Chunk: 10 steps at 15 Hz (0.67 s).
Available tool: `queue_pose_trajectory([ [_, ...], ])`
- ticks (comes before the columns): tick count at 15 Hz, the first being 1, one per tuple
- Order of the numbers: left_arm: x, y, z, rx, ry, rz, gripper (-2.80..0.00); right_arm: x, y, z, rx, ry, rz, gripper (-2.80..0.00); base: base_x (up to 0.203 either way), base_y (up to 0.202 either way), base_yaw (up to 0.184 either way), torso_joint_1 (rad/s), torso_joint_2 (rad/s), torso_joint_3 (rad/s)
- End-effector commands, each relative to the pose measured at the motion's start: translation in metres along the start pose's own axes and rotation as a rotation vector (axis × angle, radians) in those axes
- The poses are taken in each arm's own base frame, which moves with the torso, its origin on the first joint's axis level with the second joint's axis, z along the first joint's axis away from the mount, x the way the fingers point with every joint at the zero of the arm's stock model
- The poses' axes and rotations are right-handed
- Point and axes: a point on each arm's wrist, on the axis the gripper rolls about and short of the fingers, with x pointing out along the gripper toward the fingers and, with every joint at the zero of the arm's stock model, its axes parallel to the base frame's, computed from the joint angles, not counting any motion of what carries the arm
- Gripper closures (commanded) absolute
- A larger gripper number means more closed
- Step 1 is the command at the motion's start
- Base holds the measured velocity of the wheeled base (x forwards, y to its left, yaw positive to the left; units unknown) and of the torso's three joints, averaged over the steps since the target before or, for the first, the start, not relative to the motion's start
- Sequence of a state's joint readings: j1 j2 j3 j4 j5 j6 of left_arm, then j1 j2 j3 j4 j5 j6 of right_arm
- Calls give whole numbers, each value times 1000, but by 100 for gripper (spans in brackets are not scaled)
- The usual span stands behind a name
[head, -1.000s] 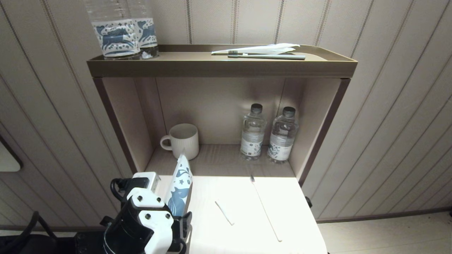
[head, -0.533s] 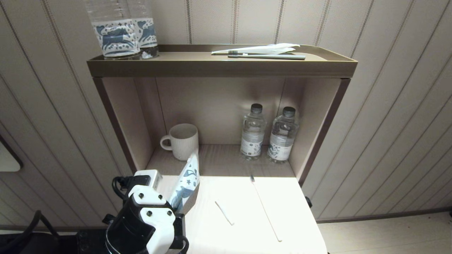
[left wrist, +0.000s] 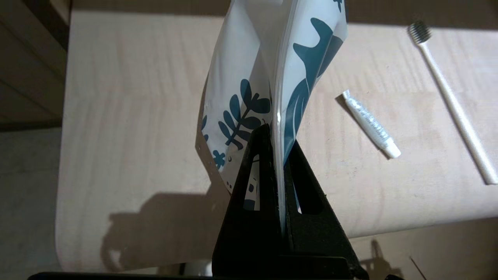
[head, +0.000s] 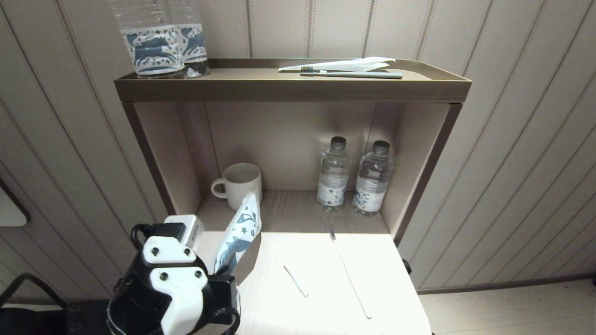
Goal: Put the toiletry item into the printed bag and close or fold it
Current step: Pick up the storage bag, then hand it to the other hand
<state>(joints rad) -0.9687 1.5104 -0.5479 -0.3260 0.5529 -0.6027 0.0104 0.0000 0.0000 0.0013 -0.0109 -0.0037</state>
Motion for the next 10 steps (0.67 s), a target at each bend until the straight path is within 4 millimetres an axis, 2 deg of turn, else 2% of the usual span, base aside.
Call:
queue_pose_trajectory([
  [1,-29,9,20,-45,-97,-68,0,0,0,0,-2,-1,0,0,0,0,0,0,0,0],
  [4,-72,25,41,7,-169,-180,0,0,0,0,-5,-3,3,0,0,0,0,0,0,0],
  [6,-96,40,41,123,-78,-204,0,0,0,1,-7,-4,5,0,0,0,0,0,0,0],
  [8,-122,51,41,265,8,-395,0,0,0,1,-10,0,7,0,0,0,0,0,0,0],
  [10,-127,55,40,382,39,-448,0,-1,0,0,-11,20,6,0,0,0,0,0,0,0],
])
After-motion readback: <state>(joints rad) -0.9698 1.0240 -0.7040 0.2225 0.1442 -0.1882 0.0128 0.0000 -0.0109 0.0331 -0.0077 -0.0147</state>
